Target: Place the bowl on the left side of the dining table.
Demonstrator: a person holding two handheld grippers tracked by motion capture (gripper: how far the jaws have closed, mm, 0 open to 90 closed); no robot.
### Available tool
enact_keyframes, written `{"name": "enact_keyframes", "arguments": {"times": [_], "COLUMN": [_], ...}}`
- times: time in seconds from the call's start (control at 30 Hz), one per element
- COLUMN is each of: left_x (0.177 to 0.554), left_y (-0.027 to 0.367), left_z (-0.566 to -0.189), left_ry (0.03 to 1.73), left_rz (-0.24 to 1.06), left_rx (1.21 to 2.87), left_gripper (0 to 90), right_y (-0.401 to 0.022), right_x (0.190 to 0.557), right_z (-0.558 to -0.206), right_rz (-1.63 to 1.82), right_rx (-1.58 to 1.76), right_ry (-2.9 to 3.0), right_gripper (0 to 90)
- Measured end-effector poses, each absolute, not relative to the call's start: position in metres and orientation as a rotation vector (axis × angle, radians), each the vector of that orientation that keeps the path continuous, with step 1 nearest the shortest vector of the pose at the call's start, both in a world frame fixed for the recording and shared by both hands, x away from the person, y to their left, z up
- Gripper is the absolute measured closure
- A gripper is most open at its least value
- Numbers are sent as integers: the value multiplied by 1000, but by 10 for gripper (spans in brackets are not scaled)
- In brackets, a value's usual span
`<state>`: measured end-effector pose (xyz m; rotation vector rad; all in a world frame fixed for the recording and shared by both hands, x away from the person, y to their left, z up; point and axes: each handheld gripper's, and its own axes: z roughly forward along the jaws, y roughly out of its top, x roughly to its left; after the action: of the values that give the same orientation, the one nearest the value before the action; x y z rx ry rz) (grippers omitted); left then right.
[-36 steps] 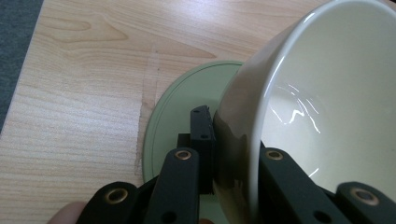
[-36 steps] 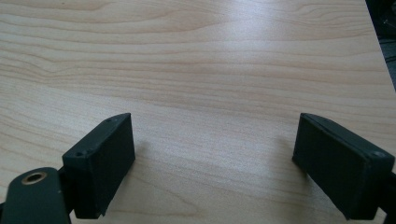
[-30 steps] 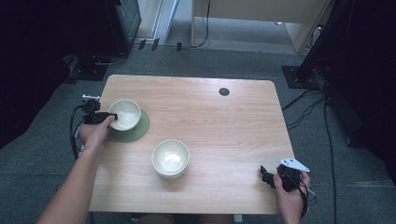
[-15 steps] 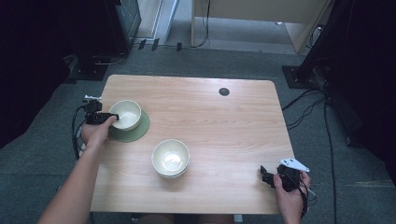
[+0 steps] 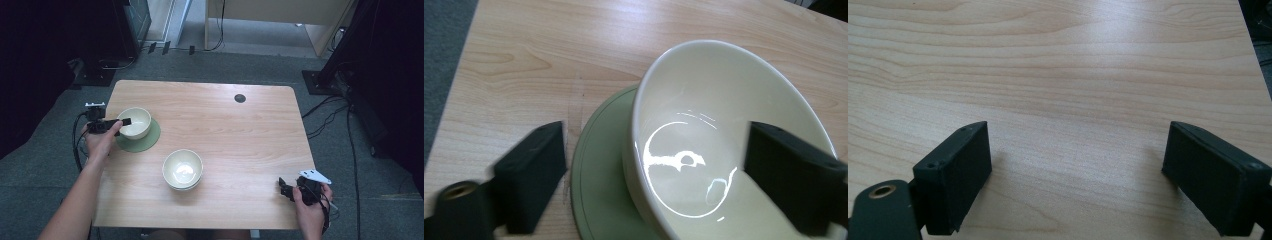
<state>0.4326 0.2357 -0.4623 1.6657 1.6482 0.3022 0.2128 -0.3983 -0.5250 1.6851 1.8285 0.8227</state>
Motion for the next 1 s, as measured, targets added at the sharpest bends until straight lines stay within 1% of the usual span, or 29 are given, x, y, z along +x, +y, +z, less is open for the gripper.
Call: {"name": "enact_keyframes", "arguments": {"times": [0.03,0.07,0.23,0.5,0.7,1.0], "left_x": [430,427,413,396,376,352], "left_y": [236,236,237,231,229,222], "left_z": [-461,-460,-452,-442,-436,-432], "left_ry": [1623,1611,1566,1513,1428,1346], "left_rz": [300,312,376,474,555,576], "left_rx": [1658,1642,1597,1615,1601,1598], "left_gripper": [17,0,0,0,0,0], "right_y": [-398,-398,-398,-398,-398,-398], "right_x": [213,213,213,213,213,213], "right_z": [-525,-525,-525,-525,-525,-525], "right_rz": [822,822,821,821,821,820], "right_rx": [1685,1687,1688,1688,1688,1688], "right_ry": [1829,1828,1827,1827,1827,1827], "right_gripper": [114,113,112,111,111,111]}}
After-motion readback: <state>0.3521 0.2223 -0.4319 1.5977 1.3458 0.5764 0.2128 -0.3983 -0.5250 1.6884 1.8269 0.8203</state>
